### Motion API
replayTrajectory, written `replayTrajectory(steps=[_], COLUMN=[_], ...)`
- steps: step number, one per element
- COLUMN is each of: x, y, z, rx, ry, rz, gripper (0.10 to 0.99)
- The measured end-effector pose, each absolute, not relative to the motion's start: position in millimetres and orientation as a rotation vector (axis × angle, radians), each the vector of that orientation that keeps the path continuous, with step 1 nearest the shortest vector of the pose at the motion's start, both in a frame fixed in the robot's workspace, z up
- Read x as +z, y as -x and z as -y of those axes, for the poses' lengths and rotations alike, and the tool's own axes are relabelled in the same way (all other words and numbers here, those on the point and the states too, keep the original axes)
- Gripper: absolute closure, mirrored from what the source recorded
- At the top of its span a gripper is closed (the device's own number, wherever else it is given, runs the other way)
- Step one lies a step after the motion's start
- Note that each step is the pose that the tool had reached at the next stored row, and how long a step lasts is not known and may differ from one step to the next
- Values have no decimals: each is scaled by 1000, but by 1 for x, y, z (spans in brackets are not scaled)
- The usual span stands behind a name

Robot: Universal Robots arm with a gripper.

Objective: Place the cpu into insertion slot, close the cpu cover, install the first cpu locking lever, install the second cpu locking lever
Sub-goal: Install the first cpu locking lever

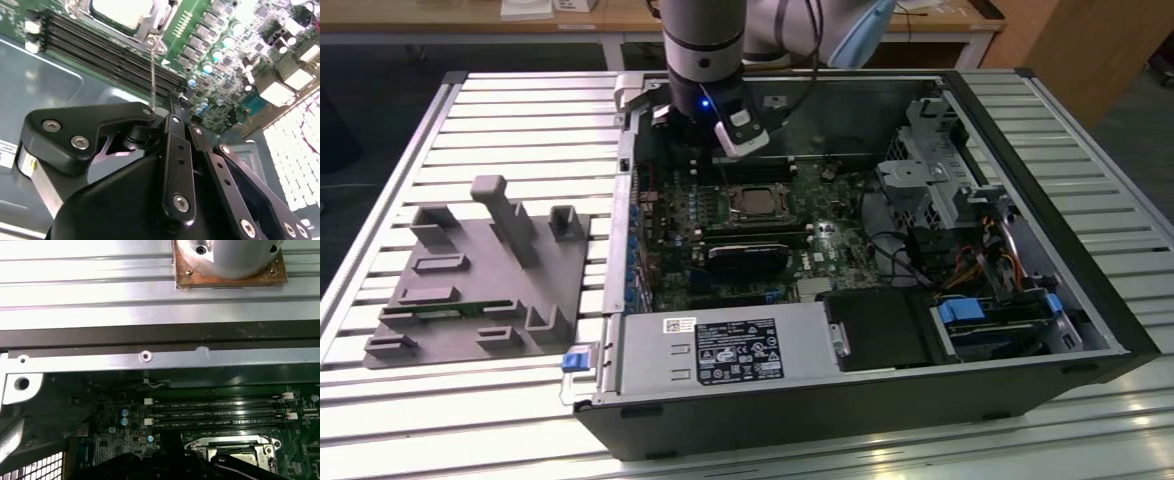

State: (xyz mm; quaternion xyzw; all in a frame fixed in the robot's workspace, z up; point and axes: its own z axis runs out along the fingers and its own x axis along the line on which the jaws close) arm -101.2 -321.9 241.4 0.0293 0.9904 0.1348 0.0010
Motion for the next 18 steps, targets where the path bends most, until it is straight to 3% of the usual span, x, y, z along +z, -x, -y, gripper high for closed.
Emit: replayTrajectory(steps=[18], x=[241], y=[60], z=[322], rx=[423], ry=[-92], rz=[-3110], gripper=[980])
